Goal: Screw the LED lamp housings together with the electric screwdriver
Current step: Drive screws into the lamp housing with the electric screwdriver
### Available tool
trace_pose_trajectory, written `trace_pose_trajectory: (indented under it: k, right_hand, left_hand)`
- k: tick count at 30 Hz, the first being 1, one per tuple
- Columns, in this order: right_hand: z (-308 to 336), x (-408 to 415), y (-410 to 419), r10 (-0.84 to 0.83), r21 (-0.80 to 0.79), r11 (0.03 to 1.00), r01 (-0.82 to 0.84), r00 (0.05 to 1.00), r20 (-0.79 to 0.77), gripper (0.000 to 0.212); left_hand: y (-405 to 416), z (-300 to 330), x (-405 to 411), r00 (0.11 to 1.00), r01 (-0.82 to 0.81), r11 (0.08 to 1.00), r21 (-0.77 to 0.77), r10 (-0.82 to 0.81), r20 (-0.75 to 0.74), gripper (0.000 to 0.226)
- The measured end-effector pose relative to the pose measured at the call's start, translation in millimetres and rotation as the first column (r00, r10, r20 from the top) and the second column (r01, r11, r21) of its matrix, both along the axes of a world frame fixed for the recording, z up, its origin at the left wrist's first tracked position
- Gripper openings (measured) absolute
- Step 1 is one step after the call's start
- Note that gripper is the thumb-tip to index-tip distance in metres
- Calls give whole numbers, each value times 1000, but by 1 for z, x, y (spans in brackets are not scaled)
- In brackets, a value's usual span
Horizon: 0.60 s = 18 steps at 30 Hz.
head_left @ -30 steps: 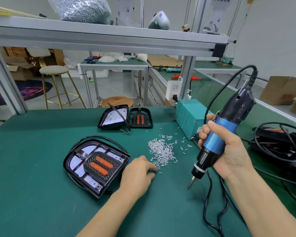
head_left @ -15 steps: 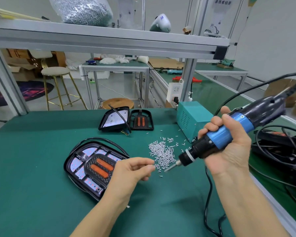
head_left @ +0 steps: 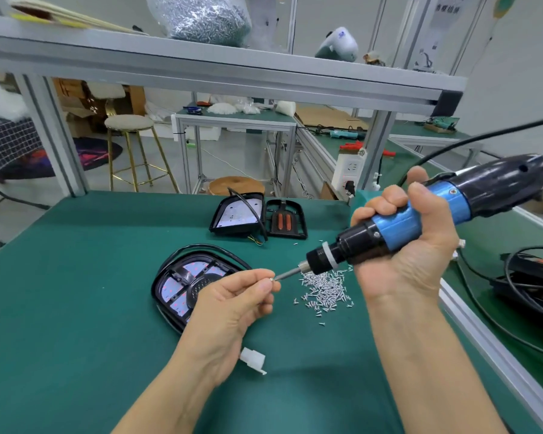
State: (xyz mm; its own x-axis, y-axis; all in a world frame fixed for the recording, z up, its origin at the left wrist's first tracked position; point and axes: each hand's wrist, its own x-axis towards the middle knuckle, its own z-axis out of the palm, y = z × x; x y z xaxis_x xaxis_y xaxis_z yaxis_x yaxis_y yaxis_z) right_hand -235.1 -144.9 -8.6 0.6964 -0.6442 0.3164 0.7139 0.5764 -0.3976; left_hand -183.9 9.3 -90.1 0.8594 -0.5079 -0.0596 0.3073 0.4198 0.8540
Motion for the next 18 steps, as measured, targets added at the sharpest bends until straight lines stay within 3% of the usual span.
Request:
trace_pose_trajectory:
  k: [18]
  right_hand:
    - [2,4,8,-5,-58,998,5,1000,-1,20]
  left_hand:
    - [0,2,-4,993,-8,998,-69,0,-116,15]
